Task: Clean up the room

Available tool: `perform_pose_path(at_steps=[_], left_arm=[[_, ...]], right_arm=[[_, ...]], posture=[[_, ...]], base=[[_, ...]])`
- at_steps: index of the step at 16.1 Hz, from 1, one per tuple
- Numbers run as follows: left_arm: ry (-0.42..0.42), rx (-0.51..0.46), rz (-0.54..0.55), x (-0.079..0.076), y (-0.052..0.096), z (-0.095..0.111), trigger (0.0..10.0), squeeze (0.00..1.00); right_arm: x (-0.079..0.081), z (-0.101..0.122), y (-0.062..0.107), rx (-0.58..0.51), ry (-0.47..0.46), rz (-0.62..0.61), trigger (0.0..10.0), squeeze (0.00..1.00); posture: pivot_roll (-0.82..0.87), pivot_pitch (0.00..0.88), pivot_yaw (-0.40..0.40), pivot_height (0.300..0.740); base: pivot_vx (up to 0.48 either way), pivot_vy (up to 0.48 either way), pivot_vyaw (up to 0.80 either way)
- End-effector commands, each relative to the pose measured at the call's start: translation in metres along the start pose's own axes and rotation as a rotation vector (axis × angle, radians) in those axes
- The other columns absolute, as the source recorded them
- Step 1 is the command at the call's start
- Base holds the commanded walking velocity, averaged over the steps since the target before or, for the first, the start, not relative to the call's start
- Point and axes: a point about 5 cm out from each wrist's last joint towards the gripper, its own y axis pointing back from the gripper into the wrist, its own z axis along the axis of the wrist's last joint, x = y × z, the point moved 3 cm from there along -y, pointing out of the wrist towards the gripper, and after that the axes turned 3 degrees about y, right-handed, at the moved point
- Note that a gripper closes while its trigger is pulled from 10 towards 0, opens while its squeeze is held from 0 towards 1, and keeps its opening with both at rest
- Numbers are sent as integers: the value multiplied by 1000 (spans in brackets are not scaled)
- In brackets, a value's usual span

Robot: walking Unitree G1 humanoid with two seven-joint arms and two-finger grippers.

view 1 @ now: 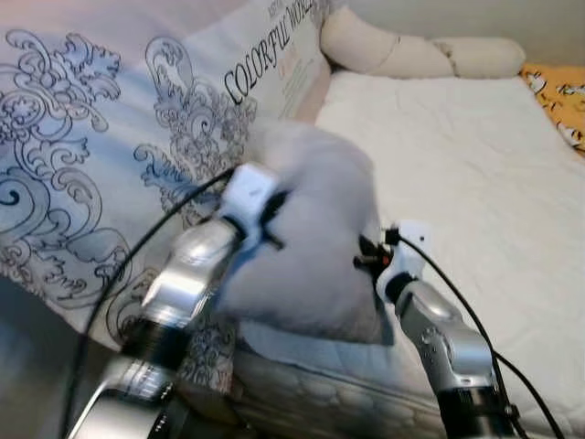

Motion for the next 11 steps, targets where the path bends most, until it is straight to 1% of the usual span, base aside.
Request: perform_pose_path(at_steps=[1,2,3,4,5,6,7,8,9,11], left_arm=[[-64,-43,-38,-4,-7,15,10000,0],[-98,-45,-40,-1,-15,22,10000,0],[-133,-53,-35,7,-21,31,10000,0],[-144,-52,-25,15,-23,34,10000,0],[-152,-50,-21,19,-23,36,10000,0],[-172,-40,-8,28,-23,37,10000,0],[-184,-35,0,35,-23,38,10000,0],[-214,-25,20,46,-22,40,10000,0],[-227,-21,31,50,-21,41,10000,0],[-247,-18,59,63,-20,45,10000,0]], right_arm=[[0,6,-4,-7,10,-18,10000,0],[-1,5,-9,-4,-15,-35,10000,0],[-2,4,-18,-4,-33,-58,10000,0],[-1,7,-25,-12,-41,-60,10000,0],[0,8,-28,-15,-52,-62,10000,0],[3,13,-38,-16,-81,-54,10000,0],[7,16,-45,-13,-85,-47,10000,0],[16,20,-56,11,-71,-27,10000,0],[21,21,-59,21,-72,-15,10000,0],[41,21,-67,54,-80,53,10000,0]], posture=[[-20,0,60,740],[-26,0,72,740],[-26,0,87,740],[-25,0,92,740],[-22,0,95,740],[-16,0,101,740],[-8,0,99,740],[14,0,95,740],[28,0,93,740],[51,0,85,740]], base=[[0,0,0],[0,0,0],[0,0,0],[0,0,0],[0,0,0],[0,0,0],[0,0,0],[0,0,0],[0,0,0],[0,0,0]])
